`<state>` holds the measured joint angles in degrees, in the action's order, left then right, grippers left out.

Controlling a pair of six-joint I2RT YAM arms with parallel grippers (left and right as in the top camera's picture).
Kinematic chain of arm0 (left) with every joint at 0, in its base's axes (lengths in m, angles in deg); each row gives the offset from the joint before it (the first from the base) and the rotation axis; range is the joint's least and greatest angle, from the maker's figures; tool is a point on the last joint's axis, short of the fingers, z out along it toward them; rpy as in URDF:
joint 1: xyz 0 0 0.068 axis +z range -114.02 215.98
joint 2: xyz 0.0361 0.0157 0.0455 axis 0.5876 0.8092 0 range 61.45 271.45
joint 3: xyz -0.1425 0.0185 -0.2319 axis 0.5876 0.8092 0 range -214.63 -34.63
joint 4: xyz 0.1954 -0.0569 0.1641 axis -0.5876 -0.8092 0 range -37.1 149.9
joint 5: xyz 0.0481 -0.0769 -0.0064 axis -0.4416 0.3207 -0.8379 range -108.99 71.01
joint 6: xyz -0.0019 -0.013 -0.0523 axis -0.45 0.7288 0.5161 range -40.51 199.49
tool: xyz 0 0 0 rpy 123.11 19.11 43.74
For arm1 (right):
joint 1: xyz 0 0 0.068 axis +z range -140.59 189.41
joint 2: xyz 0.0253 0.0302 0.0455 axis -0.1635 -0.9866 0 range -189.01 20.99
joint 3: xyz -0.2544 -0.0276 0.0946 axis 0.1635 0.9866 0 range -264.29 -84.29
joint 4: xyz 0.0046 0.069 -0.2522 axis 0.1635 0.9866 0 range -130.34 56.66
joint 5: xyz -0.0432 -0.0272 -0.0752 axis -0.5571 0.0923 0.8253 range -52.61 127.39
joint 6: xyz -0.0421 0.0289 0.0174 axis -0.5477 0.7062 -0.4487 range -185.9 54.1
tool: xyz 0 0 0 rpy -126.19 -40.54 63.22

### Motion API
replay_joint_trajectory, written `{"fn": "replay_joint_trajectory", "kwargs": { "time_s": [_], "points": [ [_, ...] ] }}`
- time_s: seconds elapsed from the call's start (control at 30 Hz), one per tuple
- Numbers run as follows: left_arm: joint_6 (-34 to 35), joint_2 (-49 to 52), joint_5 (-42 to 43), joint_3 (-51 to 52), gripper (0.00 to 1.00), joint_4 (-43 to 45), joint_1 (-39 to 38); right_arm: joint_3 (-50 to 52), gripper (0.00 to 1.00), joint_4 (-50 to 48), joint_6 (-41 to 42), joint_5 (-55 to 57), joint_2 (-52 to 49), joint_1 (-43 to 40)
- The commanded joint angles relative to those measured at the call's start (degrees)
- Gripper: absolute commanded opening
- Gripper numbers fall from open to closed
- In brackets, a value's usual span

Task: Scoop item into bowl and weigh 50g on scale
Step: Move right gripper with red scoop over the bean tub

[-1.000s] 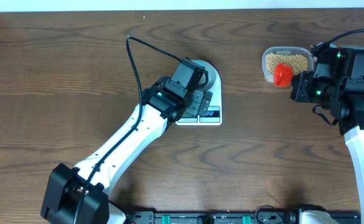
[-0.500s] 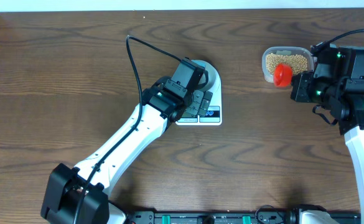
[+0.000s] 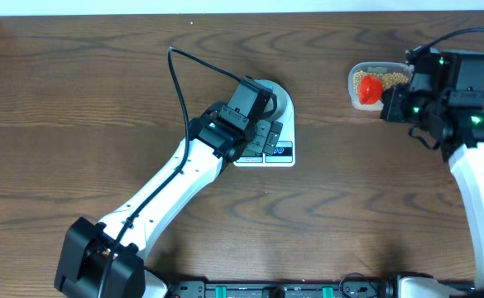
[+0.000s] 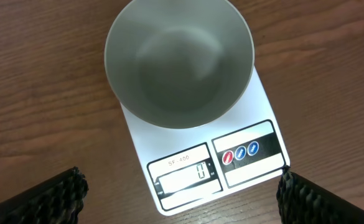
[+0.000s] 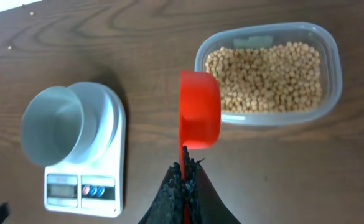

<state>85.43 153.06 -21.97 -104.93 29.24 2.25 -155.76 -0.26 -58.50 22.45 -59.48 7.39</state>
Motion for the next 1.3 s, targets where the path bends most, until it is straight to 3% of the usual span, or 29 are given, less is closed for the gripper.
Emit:
{"fn": "replay_joint_trajectory", "kwargs": {
  "time_s": [0.0, 0.43, 1.27],
  "points": [
    [-0.3, -0.4, -0.7, -0.1, 1.00, -0.2, 0.2, -0.6, 0.01, -3.0, 0.2, 1.7, -2.0, -1.0],
    [-0.3, -0.4, -0.7, -0.1, 1.00, -0.2, 0.2, -0.6, 0.01, -16.0, -5.0, 8.4, -3.3, -3.4],
    [-0.3, -0.4, -0.7, -0.1, 1.00, -0.2, 0.2, -0.6, 0.01, -15.2, -11.2, 9.4, -8.9, -4.5]
  ]
}}
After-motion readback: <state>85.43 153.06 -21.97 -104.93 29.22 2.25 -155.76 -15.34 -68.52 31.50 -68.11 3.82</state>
